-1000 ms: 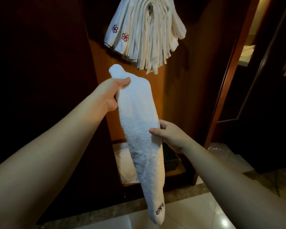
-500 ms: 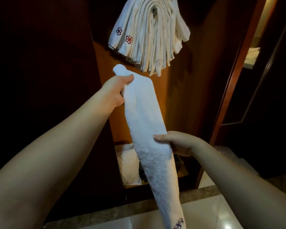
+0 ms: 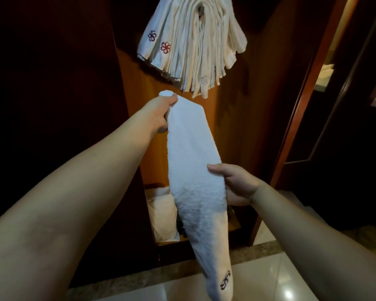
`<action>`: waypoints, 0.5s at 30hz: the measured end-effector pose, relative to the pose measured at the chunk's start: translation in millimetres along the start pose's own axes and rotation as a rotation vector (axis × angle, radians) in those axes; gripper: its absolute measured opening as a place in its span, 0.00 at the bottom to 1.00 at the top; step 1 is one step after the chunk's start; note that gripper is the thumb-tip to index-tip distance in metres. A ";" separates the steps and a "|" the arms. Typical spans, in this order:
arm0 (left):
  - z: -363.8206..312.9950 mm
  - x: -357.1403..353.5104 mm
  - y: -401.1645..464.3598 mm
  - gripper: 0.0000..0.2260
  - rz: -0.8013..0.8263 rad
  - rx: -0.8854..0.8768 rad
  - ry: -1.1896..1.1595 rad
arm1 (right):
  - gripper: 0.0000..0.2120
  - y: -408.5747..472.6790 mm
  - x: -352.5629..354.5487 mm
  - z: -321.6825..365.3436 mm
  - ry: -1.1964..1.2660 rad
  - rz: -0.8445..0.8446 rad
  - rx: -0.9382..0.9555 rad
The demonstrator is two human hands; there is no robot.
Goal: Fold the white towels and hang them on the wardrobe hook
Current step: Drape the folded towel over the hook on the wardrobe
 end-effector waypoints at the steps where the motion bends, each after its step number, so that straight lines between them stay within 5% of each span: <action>1: 1.4 -0.3 2.3 0.09 0.008 0.000 -0.001 | 0.39 -0.8 0.1 2.9 0.002 -0.005 0.017; 5: 21.5 4.8 14.8 0.27 0.090 0.020 0.061 | 0.33 -4.5 -1.1 27.2 0.047 -0.014 0.087; 10: 71.6 11.9 27.6 0.36 0.144 0.111 0.236 | 0.27 -0.3 2.9 67.7 0.096 -0.187 0.248; 15: 72.9 3.7 -17.1 0.27 -0.016 -0.452 0.344 | 0.28 7.7 5.0 94.3 0.039 -0.370 0.385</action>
Point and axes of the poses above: each hand's wrist, its own y-axis towards the middle knuckle, its own x-axis out of the back of the hand, z = x × y, the point moved 4 cm from there along y, towards the middle knuckle, and after that the axes turned 2 degrees about -z, right-handed, at the moved point
